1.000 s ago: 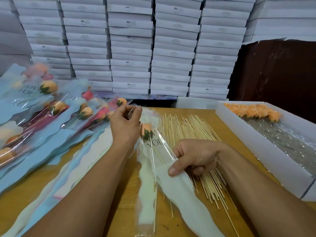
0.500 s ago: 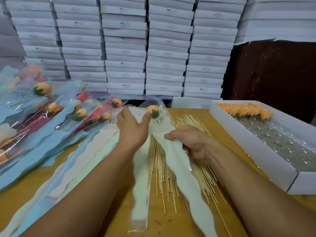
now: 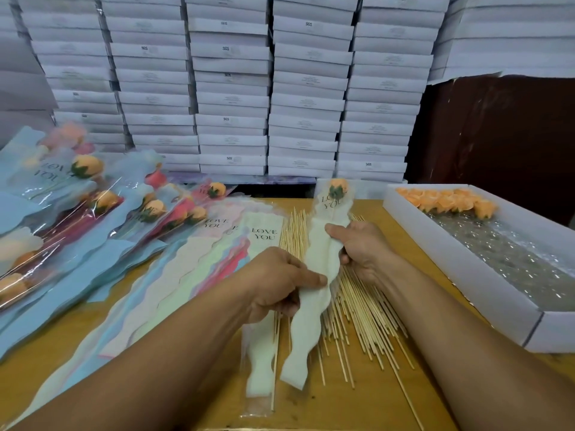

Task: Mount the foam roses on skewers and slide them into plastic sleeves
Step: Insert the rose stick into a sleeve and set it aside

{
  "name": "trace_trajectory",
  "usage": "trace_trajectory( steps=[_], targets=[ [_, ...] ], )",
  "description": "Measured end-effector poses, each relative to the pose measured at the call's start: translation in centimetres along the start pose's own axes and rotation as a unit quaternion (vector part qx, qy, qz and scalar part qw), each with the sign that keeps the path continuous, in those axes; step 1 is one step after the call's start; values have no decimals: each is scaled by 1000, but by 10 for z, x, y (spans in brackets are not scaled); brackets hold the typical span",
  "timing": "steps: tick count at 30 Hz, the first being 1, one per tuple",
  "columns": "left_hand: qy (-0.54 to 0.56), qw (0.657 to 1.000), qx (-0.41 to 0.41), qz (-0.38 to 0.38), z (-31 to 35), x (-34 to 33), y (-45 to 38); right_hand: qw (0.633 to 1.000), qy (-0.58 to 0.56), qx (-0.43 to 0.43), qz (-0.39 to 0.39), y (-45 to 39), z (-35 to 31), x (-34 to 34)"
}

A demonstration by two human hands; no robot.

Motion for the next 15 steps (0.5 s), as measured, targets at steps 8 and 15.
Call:
trace_trajectory(
  steps=[8,15],
  targets=[
    [-10,996,-61,59,-4,0,2,986,-43,-25,-158,15,-6,-8],
    [-78,983,-105,130,-2,22,10,972,-9,-4,-236,29,-7,-23]
  ],
)
Point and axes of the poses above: each hand's wrist, its own y-axis away from the middle knuckle, its own x-axis out of the back of the hand, z = x × y, the point moved 1 cm from there along -y, towards the middle knuckle, and after that the axes turned 7 degrees about y, right-handed, at the moved point
